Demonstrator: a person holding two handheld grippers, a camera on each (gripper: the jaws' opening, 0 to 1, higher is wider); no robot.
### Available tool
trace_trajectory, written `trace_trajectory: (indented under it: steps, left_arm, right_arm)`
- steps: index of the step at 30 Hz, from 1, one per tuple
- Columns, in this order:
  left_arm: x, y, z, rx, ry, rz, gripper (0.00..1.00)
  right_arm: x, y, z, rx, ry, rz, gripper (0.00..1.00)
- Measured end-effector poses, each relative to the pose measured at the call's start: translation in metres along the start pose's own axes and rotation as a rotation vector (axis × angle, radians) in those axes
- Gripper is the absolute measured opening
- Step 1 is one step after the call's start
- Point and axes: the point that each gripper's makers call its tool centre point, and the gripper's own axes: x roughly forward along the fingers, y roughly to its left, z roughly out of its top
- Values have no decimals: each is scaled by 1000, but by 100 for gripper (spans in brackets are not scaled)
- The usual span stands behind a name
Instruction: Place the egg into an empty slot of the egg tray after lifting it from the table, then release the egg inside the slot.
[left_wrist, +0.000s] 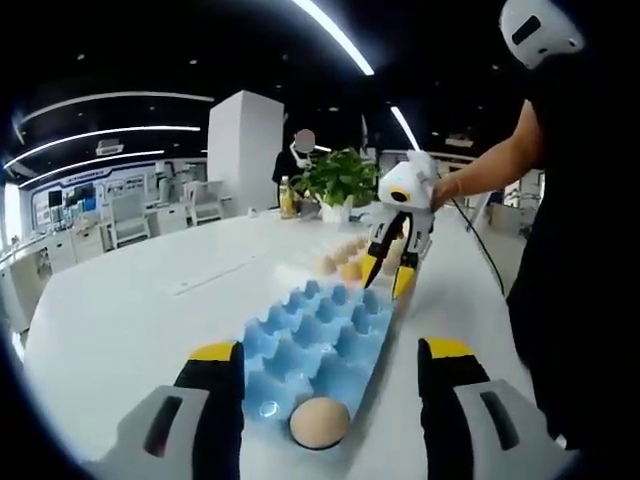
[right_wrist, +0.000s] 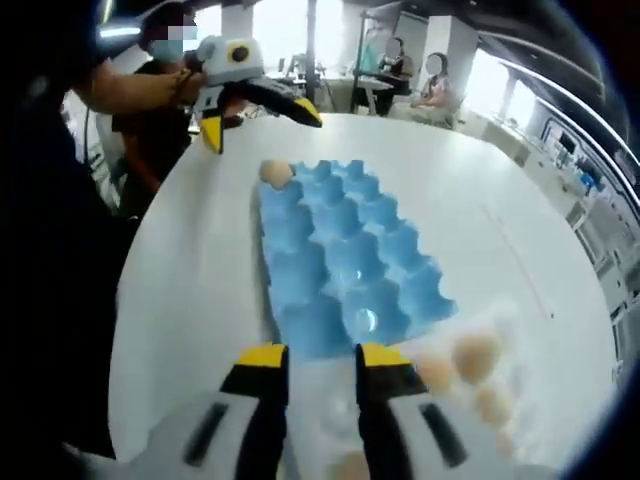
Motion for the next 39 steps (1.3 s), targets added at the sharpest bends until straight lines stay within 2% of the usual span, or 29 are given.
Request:
trace_trajectory:
  steps: [2,15,20,22,27,29,32,33,36,39]
  left_arm:
    - [0,0,0,-2,1,-1,71]
    - [2,-2,-1,-9,3,-12,69]
    - [2,-2,1,-11,-7,-13,68]
    - [3,-2,1,-11,-7,-12,68]
    - [2,-2,1,-11,-7,-10,67]
    - [1,-2,0,-12,-4,-7,67]
    - [0,-2,0,-12,-5,-6,67]
    - [0,-2,0,-11,-5,-6,66]
    - [0,-2,0,-12,-4,-4,66]
    - [0,-2,0,-11,-2,-6,66]
  right_arm:
    - [-5,0,0,33,-24,-1,26]
    - [-42,-19,-36,45,47,-95,26]
    - [-53,-28,-47,57,83,-126,26]
    - [-55,-30,-55,54,125,-133,26]
    - [-51,-24,-61,31,160,-99,26]
    - [-48,-23,-64,-12,189,-89,26]
    - [-48,-26,-66,51,211,-74,26]
    - [-47,-27,-66,43,214,-69,26]
    - [-45,-26,-70,119,271,-39,27]
    - [-43,-26,-70,108,317,-8,27]
